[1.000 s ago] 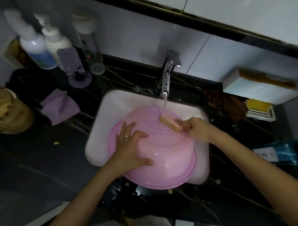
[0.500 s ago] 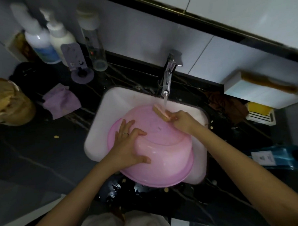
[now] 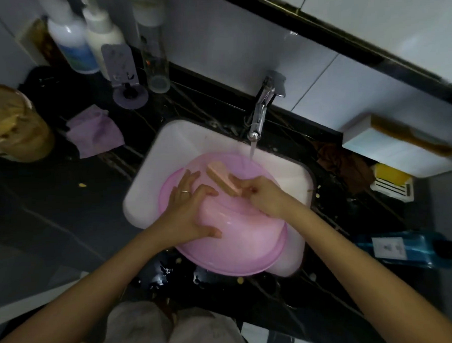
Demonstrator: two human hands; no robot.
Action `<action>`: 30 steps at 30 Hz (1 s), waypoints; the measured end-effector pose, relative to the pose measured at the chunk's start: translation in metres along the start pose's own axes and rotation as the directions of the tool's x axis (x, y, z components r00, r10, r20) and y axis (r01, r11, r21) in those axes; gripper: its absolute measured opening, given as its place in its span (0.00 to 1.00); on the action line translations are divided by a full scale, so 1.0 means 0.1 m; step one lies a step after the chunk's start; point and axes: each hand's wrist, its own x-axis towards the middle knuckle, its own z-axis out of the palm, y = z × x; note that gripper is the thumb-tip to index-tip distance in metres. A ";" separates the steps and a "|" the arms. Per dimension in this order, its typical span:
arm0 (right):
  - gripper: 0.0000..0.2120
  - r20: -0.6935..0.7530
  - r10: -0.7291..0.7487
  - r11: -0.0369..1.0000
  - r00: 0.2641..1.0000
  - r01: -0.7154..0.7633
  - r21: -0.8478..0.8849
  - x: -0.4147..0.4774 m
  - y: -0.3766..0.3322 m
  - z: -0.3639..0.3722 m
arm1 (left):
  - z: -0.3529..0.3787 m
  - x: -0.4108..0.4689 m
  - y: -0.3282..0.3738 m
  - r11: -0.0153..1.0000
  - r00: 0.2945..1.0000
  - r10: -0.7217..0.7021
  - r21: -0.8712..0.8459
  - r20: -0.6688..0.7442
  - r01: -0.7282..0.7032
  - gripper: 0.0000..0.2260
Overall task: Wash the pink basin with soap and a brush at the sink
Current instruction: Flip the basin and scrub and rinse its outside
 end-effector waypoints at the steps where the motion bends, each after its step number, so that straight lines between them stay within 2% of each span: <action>1: 0.20 0.027 0.015 1.000 1.000 -0.014 -0.013 -0.13 0.09 -0.02 | 0.00 -0.01 0.00 1.000 1.000 -0.004 -0.006 -0.017 0.004 0.41; 4: 0.18 -0.056 0.143 0.986 0.988 -0.147 -0.073 -0.19 0.40 -0.23 | 0.01 -0.02 -0.01 1.000 0.998 -0.018 -0.022 -0.053 0.017 0.43; 6: 0.20 -0.129 0.209 0.975 0.969 -0.217 -0.047 0.00 0.35 -0.31 | 0.00 -0.03 0.00 1.000 0.998 -0.019 -0.026 -0.056 0.017 0.44; 8: 0.22 -0.153 0.167 0.985 0.974 -0.172 -0.023 0.16 0.13 -0.25 | -0.01 -0.03 0.01 1.000 0.998 -0.013 -0.016 -0.063 0.012 0.45; 12: 0.22 -0.026 -0.027 0.998 0.999 0.026 -0.052 -0.08 -0.04 0.02 | -0.02 0.00 0.01 1.000 0.996 0.012 0.023 -0.083 -0.010 0.46; 14: 0.20 0.018 0.000 0.994 1.000 0.002 -0.112 -0.35 0.18 -0.03 | -0.02 0.01 -0.01 0.999 0.995 0.020 0.030 -0.095 -0.017 0.46; 18: 0.21 -0.124 0.210 0.972 0.970 -0.220 -0.077 -0.25 0.26 -0.25 | -0.02 0.02 -0.01 0.999 0.992 0.039 0.034 -0.123 -0.035 0.50; 20: 0.26 -0.166 0.183 0.981 0.969 -0.191 -0.032 -0.01 0.01 -0.14 | -0.01 0.02 0.00 0.998 0.992 0.043 0.046 -0.120 -0.038 0.51; 23: 0.18 -0.147 0.067 0.991 0.987 -0.084 -0.108 -0.05 -0.40 0.20 | -0.01 0.02 0.00 0.998 0.991 0.043 0.049 -0.127 -0.037 0.53; 25: 0.18 -0.083 0.051 0.991 0.995 -0.061 -0.121 -0.35 -0.34 0.24 | -0.02 0.02 0.02 0.999 0.992 0.031 0.045 -0.124 -0.025 0.54; 27: 0.19 -0.068 0.108 0.986 0.992 -0.116 -0.123 -0.60 0.00 0.08 | -0.01 0.02 0.02 0.999 0.993 0.027 0.048 -0.115 -0.021 0.53; 30: 0.15 -0.160 0.313 0.940 0.936 -0.330 -0.087 -0.56 0.41 -0.31 | -0.01 0.02 0.01 0.999 0.994 0.032 0.039 -0.108 -0.028 0.52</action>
